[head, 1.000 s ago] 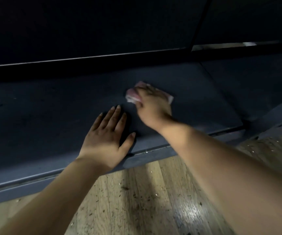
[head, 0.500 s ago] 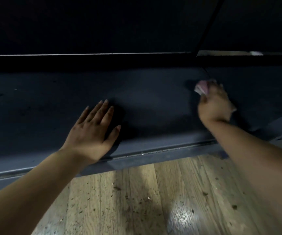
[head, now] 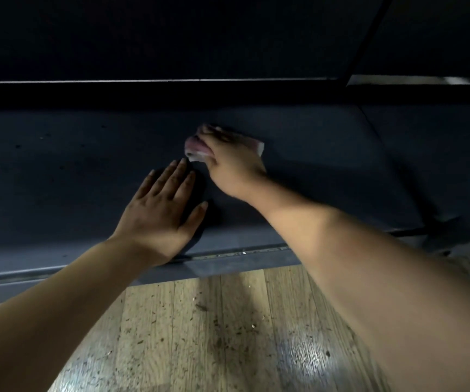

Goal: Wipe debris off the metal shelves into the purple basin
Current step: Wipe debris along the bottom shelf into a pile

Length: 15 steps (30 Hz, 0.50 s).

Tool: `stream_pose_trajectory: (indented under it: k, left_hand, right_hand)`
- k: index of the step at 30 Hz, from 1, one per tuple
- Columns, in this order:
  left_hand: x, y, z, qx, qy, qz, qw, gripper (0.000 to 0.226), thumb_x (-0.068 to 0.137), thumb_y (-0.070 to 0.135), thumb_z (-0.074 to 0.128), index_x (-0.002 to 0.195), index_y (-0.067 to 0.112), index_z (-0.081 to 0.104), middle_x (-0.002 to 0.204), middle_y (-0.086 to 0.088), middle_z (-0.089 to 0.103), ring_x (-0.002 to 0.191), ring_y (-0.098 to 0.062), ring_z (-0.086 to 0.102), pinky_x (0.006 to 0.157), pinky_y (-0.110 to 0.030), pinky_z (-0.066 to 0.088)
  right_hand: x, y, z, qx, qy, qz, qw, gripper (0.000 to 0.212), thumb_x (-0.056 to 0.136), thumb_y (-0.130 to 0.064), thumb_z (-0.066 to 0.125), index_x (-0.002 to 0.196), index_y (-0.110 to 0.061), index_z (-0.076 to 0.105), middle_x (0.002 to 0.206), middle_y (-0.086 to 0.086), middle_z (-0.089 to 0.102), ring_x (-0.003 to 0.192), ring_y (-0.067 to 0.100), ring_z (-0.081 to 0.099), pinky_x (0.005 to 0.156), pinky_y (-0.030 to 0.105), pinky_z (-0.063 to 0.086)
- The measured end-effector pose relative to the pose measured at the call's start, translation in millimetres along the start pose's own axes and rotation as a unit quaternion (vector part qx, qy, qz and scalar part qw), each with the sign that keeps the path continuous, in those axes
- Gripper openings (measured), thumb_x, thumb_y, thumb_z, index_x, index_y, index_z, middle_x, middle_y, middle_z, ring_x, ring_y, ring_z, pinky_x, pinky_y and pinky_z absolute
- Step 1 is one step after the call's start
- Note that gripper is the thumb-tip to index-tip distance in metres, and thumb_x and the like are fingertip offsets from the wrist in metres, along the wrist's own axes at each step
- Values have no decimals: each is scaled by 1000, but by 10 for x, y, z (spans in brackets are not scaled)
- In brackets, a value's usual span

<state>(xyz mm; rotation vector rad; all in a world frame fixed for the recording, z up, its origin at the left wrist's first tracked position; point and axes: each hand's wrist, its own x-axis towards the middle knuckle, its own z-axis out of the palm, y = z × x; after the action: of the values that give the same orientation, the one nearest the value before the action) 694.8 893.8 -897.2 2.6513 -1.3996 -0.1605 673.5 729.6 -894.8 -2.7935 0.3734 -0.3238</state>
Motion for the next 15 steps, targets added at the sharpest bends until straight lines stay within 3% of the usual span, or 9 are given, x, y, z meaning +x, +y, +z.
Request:
stream_pose_trajectory:
  k: [4, 6, 10, 13, 15]
  left_hand:
    - [39, -15, -70, -8, -2, 6, 1000, 96, 69, 65, -14, 152, 17, -1, 144, 12, -22, 133, 3, -21, 105, -15, -25]
    - [98, 3, -104, -9, -8, 1, 1000, 94, 71, 65, -12, 152, 17, -2, 150, 10, -20, 135, 2, -21, 109, -19, -21]
    - [171, 16, -88, 9, -34, -7, 999, 86, 78, 62, -8, 152, 18, -6, 156, 4, -19, 140, -3, -21, 110, -22, -19]
    - [176, -7, -29, 18, -24, 0, 1000, 96, 67, 62, -20, 152, 18, -7, 157, 2, -18, 139, -3, -21, 111, -24, -19]
    - [176, 1, -19, 21, -26, 2, 999, 97, 67, 61, -20, 153, 18, -5, 159, 1, -15, 143, -7, -18, 112, -24, -19]
  right_hand:
    - [-137, 425, -177, 17, 122, 37, 992, 42, 88, -13, 43, 128, -12, 56, 130, 11, 58, 118, 30, 53, 99, 31, 36]
    - [-231, 870, -326, -14, 160, 127, 979, 40, 90, -11, 43, 128, -14, 56, 133, 9, 55, 122, 28, 50, 101, 28, 33]
    - [-416, 1601, -620, -77, 88, 349, 930, 46, 97, -19, 40, 139, -1, 38, 147, 19, 36, 137, 33, 30, 111, 37, 24]
    - [-264, 1666, -659, -61, 33, 376, 924, 51, 101, -31, 32, 145, -6, 29, 154, 14, 24, 142, 29, 21, 115, 38, 16]
    - [-21, 1598, -637, -39, 1, 369, 929, 52, 100, -38, 31, 145, -12, 32, 153, 11, 28, 139, 28, 27, 115, 41, 20]
